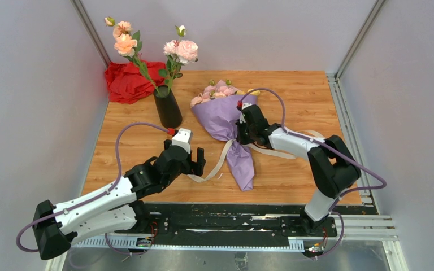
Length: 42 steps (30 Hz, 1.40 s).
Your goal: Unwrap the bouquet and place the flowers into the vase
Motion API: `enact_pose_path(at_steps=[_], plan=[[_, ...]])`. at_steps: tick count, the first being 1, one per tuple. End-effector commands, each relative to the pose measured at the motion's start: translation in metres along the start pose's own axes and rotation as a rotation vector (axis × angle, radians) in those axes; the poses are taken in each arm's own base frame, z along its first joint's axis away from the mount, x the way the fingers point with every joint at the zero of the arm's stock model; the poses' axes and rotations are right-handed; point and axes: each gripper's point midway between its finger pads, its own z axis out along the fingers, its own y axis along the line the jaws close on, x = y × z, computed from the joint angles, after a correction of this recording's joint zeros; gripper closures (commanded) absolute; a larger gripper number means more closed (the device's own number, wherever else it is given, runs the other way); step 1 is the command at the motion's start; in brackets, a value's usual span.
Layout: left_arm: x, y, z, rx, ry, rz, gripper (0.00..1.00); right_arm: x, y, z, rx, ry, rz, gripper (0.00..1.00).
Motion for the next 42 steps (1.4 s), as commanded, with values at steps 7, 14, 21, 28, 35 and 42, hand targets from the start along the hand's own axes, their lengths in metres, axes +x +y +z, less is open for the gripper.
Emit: enact_pose_path(at_steps=[7, 14, 21, 28, 35, 42], plan=[[0.008, -0.001, 0.010, -0.009, 0.005, -0.008, 0.00, -0.032, 0.012, -0.066, -0.014, -0.151, -0.021, 1.00], [0.012, -0.009, 0.017, 0.012, 0.025, -0.010, 0.00, -0.012, 0.010, -0.055, -0.022, -0.076, -0.034, 0.69], [0.016, -0.005, 0.016, -0.001, 0.029, -0.004, 0.00, 0.004, 0.006, -0.039, -0.016, -0.032, -0.036, 0.68], [0.018, -0.006, 0.020, -0.004, 0.034, -0.003, 0.00, 0.015, 0.012, -0.026, -0.044, 0.021, -0.046, 0.73], [0.021, -0.004, 0.021, -0.011, 0.044, 0.003, 0.00, 0.025, 0.012, -0.014, -0.049, 0.056, -0.038, 0.87], [0.021, -0.005, 0.022, -0.011, 0.043, 0.001, 0.00, 0.011, 0.015, -0.030, -0.046, 0.004, -0.049, 1.00]])
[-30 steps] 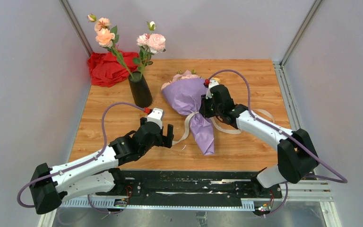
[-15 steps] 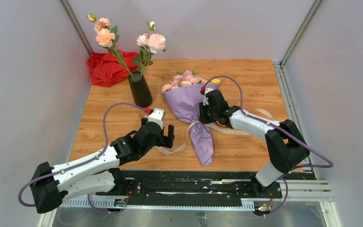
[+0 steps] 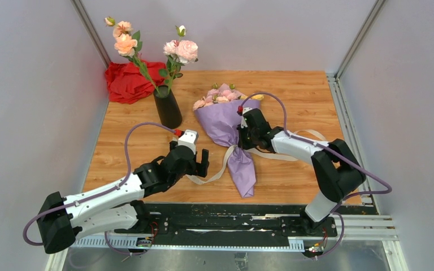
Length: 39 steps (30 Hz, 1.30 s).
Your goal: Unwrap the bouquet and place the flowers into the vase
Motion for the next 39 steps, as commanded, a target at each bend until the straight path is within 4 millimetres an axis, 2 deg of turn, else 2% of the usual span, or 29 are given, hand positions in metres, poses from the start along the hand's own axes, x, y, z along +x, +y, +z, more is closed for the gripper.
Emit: enact_pose_path(at_steps=[1, 5, 6, 11, 13, 15, 16, 18, 22, 26, 29, 30, 32, 34, 36, 39], plan=[[0.001, 0.000, 0.003, -0.006, -0.009, -0.011, 0.00, -0.014, 0.013, -0.017, -0.018, -0.048, -0.033, 1.00], [0.002, -0.002, 0.006, 0.000, -0.004, -0.012, 0.00, -0.037, 0.017, -0.047, 0.002, -0.208, -0.030, 1.00], [0.002, -0.003, 0.006, 0.000, -0.005, -0.014, 0.00, -0.044, 0.011, -0.054, 0.034, -0.263, -0.017, 1.00], [0.002, -0.007, 0.010, 0.014, -0.002, -0.013, 0.00, -0.042, -0.004, -0.077, 0.100, -0.391, 0.038, 0.98], [0.001, -0.009, 0.011, 0.018, -0.002, -0.014, 0.00, -0.035, -0.006, -0.073, 0.101, -0.375, 0.026, 0.84], [0.002, -0.013, 0.014, 0.029, 0.003, -0.014, 0.00, -0.023, -0.005, -0.060, 0.100, -0.286, 0.010, 0.76], [0.002, -0.014, 0.015, 0.034, 0.003, -0.015, 0.00, -0.012, -0.007, -0.053, 0.111, -0.230, 0.009, 0.76], [0.002, -0.019, 0.019, 0.044, 0.011, -0.014, 0.00, -0.004, -0.006, -0.045, 0.112, -0.184, 0.007, 0.75], [-0.005, -0.025, 0.028, 0.041, 0.000, -0.010, 0.00, 0.004, -0.002, -0.040, 0.086, -0.170, 0.018, 0.75], [-0.034, -0.042, 0.042, 0.044, -0.054, -0.003, 0.00, 0.005, 0.001, -0.042, 0.079, -0.162, 0.005, 0.75], [-0.063, -0.060, 0.065, 0.039, -0.086, -0.010, 0.00, 0.008, -0.001, -0.040, 0.087, -0.143, 0.001, 0.75], [-0.062, -0.062, 0.076, 0.034, -0.071, -0.003, 0.00, 0.010, 0.001, -0.038, 0.080, -0.131, -0.001, 0.75], [-0.082, -0.070, 0.098, 0.034, -0.089, -0.026, 0.00, 0.017, 0.003, -0.034, 0.068, -0.109, 0.001, 0.75], [-0.091, -0.072, 0.125, 0.047, -0.077, -0.061, 0.00, 0.028, 0.002, -0.031, 0.069, -0.087, 0.010, 0.74], [-0.094, -0.071, 0.155, 0.069, -0.061, -0.106, 0.00, 0.033, 0.003, -0.029, 0.059, -0.091, 0.018, 0.63], [-0.098, -0.067, 0.185, 0.047, -0.074, -0.105, 0.00, 0.037, -0.001, -0.026, 0.071, -0.095, 0.019, 0.55]])
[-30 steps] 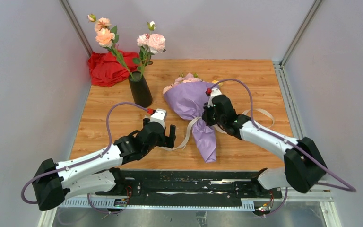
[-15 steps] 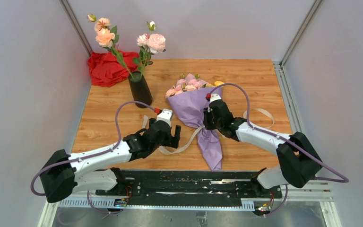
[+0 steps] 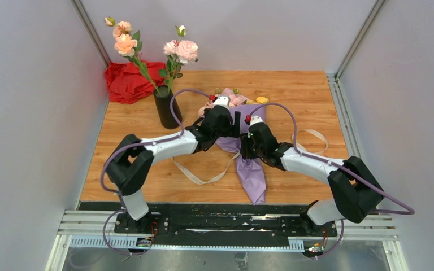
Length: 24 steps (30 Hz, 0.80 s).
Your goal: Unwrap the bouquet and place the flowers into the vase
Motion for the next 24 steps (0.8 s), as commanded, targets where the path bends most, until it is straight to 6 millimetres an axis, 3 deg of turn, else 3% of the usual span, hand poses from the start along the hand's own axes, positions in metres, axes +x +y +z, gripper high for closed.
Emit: enact_pose_path(at_steps=[1, 5, 8, 14, 24], plan=[[-0.006, -0.001, 0.043, 0.012, -0.020, -0.013, 0.00, 0.019, 0.001, 0.004, 0.001, 0.034, -0.004, 0.54], [0.009, 0.003, 0.073, 0.016, 0.019, -0.016, 0.00, 0.015, 0.001, 0.007, 0.002, 0.034, -0.009, 0.57], [0.017, 0.007, 0.082, 0.032, 0.033, -0.034, 0.00, 0.011, 0.002, 0.006, 0.007, 0.026, -0.009, 0.64], [0.032, 0.020, 0.085, -0.006, 0.049, -0.023, 0.00, -0.001, 0.001, -0.004, 0.017, -0.016, 0.000, 1.00], [0.048, 0.030, 0.092, -0.036, 0.066, -0.033, 0.00, -0.014, 0.005, -0.032, 0.003, -0.087, 0.002, 1.00]])
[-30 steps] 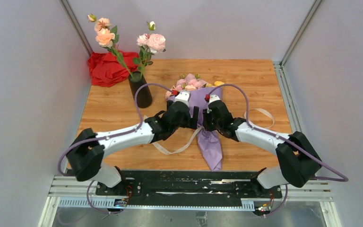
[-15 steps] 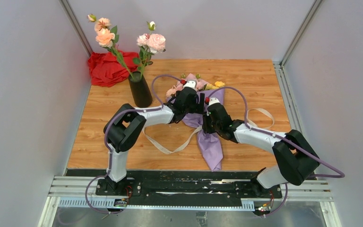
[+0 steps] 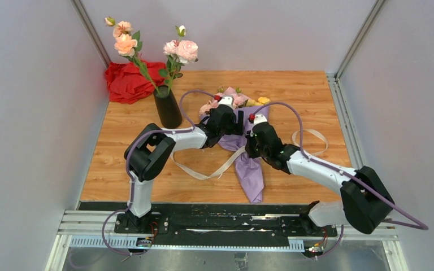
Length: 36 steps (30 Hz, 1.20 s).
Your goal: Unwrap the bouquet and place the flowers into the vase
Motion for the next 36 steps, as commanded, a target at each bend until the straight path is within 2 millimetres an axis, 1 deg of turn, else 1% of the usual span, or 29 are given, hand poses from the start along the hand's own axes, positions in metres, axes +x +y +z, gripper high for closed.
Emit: enact_pose_path(at_steps=[1, 2, 4, 6, 9, 11, 12, 13, 14, 16, 20, 23, 27, 31, 33, 36], plan=[[0.025, 0.013, 0.014, -0.029, 0.046, -0.003, 0.00, -0.004, 0.004, -0.020, 0.001, -0.047, -0.002, 1.00], [0.027, 0.012, 0.016, -0.024, 0.053, -0.006, 0.00, -0.003, 0.003, -0.023, 0.003, -0.055, -0.001, 1.00], [0.025, 0.010, 0.017, -0.020, 0.050, -0.012, 0.00, -0.006, 0.000, -0.028, 0.015, -0.076, 0.003, 1.00], [0.023, 0.010, 0.015, -0.020, 0.043, -0.010, 0.00, -0.002, -0.004, -0.032, 0.030, -0.065, 0.000, 1.00], [0.021, 0.012, 0.013, -0.025, 0.038, -0.006, 0.00, -0.007, -0.003, -0.040, 0.026, -0.099, 0.009, 1.00], [0.022, 0.012, 0.013, -0.020, 0.039, -0.007, 0.00, -0.004, -0.005, -0.040, 0.026, -0.104, 0.004, 0.98], [0.022, 0.011, 0.013, -0.017, 0.040, -0.006, 0.00, -0.007, -0.006, -0.036, 0.032, -0.117, 0.000, 0.91], [0.022, 0.010, 0.013, -0.013, 0.040, -0.008, 0.00, -0.005, -0.008, -0.032, 0.052, -0.102, -0.009, 0.84], [0.023, 0.010, 0.013, -0.012, 0.042, -0.008, 0.00, -0.002, -0.010, -0.028, 0.070, -0.075, -0.018, 0.78], [0.023, 0.009, 0.013, -0.007, 0.044, -0.008, 0.00, 0.005, -0.013, -0.019, 0.100, -0.017, -0.037, 0.73], [0.023, 0.009, 0.012, 0.000, 0.046, -0.009, 0.00, 0.009, -0.009, 0.003, 0.101, 0.023, -0.054, 0.70], [0.022, 0.007, 0.010, 0.007, 0.042, -0.011, 0.00, 0.010, -0.007, 0.015, 0.104, 0.048, -0.066, 0.68], [0.023, 0.007, 0.008, 0.014, 0.044, -0.008, 0.00, 0.003, -0.003, 0.021, 0.098, 0.048, -0.078, 0.67], [0.022, 0.005, 0.008, 0.023, 0.045, -0.008, 0.00, -0.005, -0.001, 0.018, 0.090, 0.026, -0.078, 0.67], [0.022, 0.004, 0.008, 0.027, 0.045, -0.008, 0.00, -0.006, -0.002, 0.018, 0.099, 0.023, -0.083, 0.68], [0.022, 0.003, 0.008, 0.033, 0.046, -0.007, 0.00, -0.004, -0.004, 0.025, 0.113, 0.037, -0.094, 0.68]])
